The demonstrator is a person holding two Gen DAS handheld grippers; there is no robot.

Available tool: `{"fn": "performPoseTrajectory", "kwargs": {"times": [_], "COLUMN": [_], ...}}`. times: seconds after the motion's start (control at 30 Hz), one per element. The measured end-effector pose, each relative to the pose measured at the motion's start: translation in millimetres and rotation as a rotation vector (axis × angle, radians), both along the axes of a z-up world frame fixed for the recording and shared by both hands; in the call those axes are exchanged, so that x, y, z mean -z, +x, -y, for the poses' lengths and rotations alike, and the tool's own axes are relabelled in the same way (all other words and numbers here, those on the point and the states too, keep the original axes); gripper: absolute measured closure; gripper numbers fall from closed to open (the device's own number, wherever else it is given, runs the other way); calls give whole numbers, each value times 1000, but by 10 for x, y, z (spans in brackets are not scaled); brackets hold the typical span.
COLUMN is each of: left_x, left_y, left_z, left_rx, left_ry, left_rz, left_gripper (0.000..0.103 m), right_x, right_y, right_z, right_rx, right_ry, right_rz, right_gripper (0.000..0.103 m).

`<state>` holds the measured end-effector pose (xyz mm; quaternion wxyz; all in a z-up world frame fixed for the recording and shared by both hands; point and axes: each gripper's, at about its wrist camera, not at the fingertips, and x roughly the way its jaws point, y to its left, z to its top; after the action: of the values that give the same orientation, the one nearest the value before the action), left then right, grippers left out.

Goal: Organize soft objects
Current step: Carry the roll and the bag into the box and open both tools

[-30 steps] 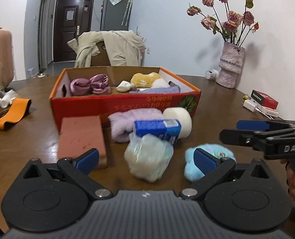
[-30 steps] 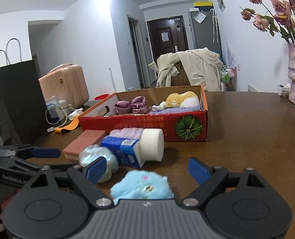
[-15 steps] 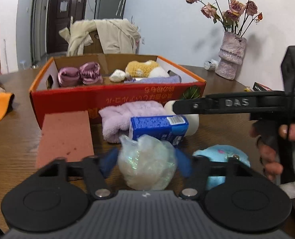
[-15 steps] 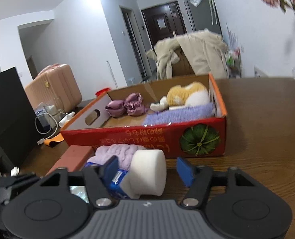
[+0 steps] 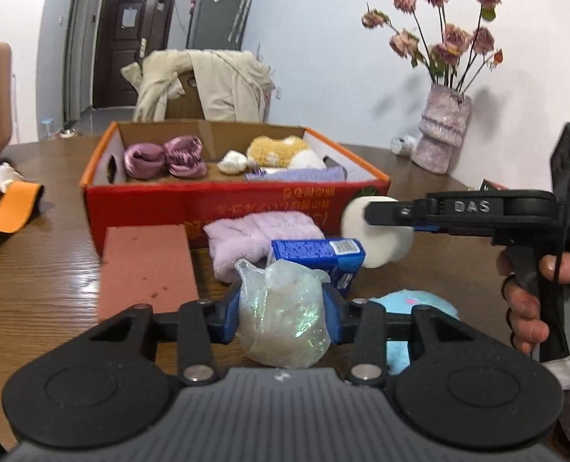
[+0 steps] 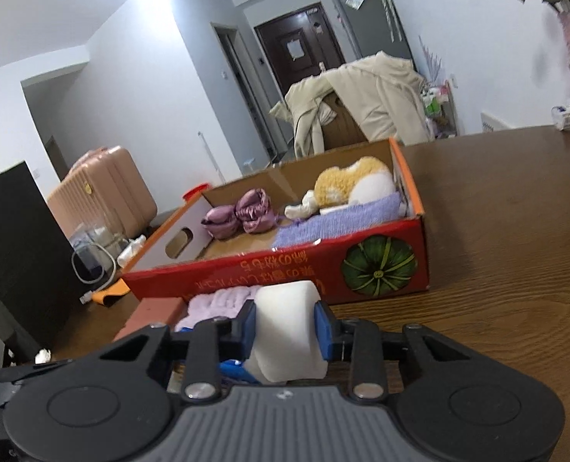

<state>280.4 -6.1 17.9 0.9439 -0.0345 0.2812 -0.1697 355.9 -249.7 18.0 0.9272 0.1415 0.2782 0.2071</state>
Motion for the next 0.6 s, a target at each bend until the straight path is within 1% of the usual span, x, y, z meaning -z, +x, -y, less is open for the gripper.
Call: {"fn": "performPoseTrajectory", "kwargs": {"times": [0.13,0.3,0.43,0.6], "left_x": [-155,-307,-398,-466], "left_y": [-236,-517,-712,-867], "left_z": [-108,-233,-281,-314], "left_rx": [-27,-59,-64,-62], "left_ry": [-11,-25,-34,-42], "left_rz": [40,82,114,144], "left_gripper": [60,60,60,60], "right_x": [-194,-359,-443,-507], "right_y": [-307,-691,-945,-1141], "right_z": [23,-26,-88,-147], "right_rx": [1,-13,-28,-36], "right_ry": [-12,-34,-47,-54], "right_rz": [52,98,122,143], "right_gripper": [72,72,72,72]}}
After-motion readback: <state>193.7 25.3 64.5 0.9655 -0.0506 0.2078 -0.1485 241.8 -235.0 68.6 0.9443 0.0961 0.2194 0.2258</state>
